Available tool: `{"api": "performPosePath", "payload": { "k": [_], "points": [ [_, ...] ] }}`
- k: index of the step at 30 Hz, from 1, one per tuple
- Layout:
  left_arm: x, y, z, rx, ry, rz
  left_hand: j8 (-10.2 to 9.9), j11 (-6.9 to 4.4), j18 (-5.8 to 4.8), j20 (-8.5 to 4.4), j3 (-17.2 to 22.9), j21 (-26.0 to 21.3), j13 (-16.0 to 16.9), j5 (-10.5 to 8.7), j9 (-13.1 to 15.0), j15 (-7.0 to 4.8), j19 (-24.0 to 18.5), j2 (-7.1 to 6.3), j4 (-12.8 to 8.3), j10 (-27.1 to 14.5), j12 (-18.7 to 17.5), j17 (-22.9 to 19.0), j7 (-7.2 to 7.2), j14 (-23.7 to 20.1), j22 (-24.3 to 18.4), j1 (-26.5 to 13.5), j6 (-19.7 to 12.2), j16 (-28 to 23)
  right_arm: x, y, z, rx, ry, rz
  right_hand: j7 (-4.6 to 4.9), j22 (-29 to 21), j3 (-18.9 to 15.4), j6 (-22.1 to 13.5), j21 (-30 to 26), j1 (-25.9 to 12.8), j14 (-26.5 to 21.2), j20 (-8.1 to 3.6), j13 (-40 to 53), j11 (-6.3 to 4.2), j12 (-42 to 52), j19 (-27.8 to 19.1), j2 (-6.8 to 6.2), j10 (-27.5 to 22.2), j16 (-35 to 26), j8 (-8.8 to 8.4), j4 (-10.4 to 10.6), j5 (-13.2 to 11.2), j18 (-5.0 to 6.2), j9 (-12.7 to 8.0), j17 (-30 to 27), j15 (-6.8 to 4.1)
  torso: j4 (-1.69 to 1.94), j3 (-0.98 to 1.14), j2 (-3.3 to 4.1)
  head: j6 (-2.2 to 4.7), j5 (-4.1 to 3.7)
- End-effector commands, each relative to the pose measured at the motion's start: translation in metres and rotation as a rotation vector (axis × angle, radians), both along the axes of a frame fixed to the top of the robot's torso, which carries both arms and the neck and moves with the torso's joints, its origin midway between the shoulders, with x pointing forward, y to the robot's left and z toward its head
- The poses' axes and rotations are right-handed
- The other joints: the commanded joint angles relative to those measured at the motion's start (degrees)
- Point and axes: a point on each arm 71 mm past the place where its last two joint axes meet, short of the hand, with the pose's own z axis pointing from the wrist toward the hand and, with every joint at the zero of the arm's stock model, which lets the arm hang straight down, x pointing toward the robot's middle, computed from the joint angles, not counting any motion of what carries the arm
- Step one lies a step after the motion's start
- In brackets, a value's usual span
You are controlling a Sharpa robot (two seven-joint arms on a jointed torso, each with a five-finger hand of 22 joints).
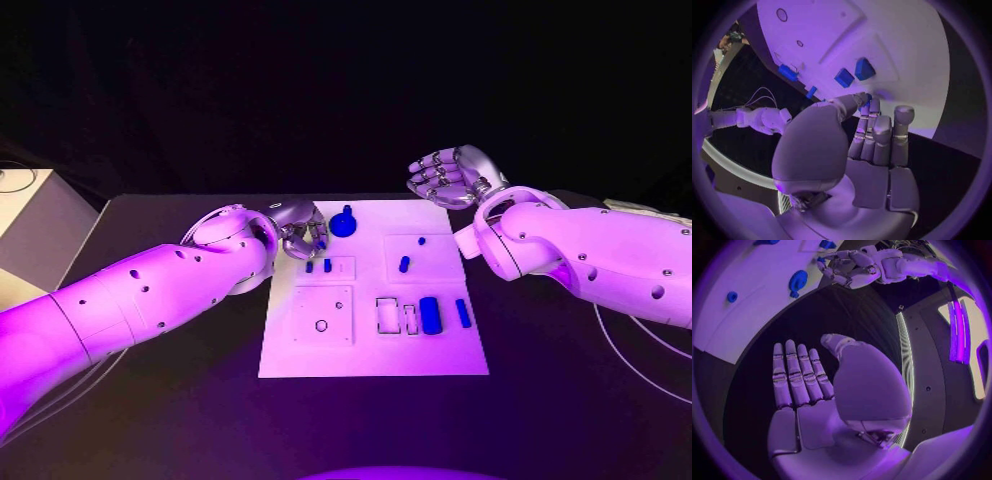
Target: Assemble the parts on the task board
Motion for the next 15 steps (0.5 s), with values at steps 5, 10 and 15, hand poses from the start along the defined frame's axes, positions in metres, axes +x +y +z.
{"api": "performPosePath", "payload": {
  "k": [5, 10, 15],
  "points": [
    [-0.0016, 0.0004, -0.0042, 0.008, 0.019, -0.003, -1.4, 0.63, -0.28, 0.30, -0.5, -1.2, 0.2, -0.18, -0.4, 0.19, -1.3, -0.53, 0.1, -0.8, -0.9, -1.5, 0.39, -1.2, -1.2, -0.8, -1.5, -0.5, -0.0003, 0.0010, 0.0003, -0.007, -0.008, 0.014, 3.83, 0.0, -0.2, 0.2, -0.1, -0.4, 0.2, 0.15, 0.0, 0.05, -0.3, -0.1, 0.02, 0.4, -0.4, -0.21, -0.2, 0.3, 0.65, -0.1, 0.0, 0.17, 0.00, -0.03, 0.02, 0.09, -0.20],
    [-0.0011, 0.0012, -0.0033, -0.003, 0.009, 0.003, -3.5, 1.40, 0.09, 0.88, -0.4, -2.8, 0.2, -0.13, -1.1, 0.85, -2.9, -1.17, 0.2, -3.4, -1.9, -5.0, 0.90, -3.5, -2.9, -1.2, -4.2, -1.6, -0.0003, 0.0017, 0.0001, -0.008, -0.004, 0.018, 3.85, -0.2, -0.3, 0.2, -0.1, -0.4, 0.2, 0.16, 0.0, 0.07, -0.4, -0.1, -0.08, 0.4, -0.4, -0.28, -0.3, 0.3, 0.64, -0.1, -0.1, 0.19, 0.02, -0.06, 0.02, 0.11, -0.23],
    [-0.0010, 0.0017, -0.0032, -0.005, 0.008, 0.006, -4.0, 1.53, 0.12, 1.03, -0.4, -3.0, 0.3, -0.13, -1.4, 0.99, -3.0, -1.27, 0.3, -3.7, -1.9, -5.4, 1.05, -3.8, -3.1, -1.2, -4.9, -1.6, 0.0009, -0.0001, -0.0002, -0.010, -0.004, 0.011, 3.87, -0.3, -0.3, 0.2, -0.1, -0.2, 0.2, 0.17, 0.0, 0.08, -0.6, -0.2, -0.26, 0.4, -0.6, -0.38, -0.6, 0.1, 0.63, -0.2, -0.3, 0.21, 0.06, -0.04, 0.02, 0.04, -0.18]
  ]
}}
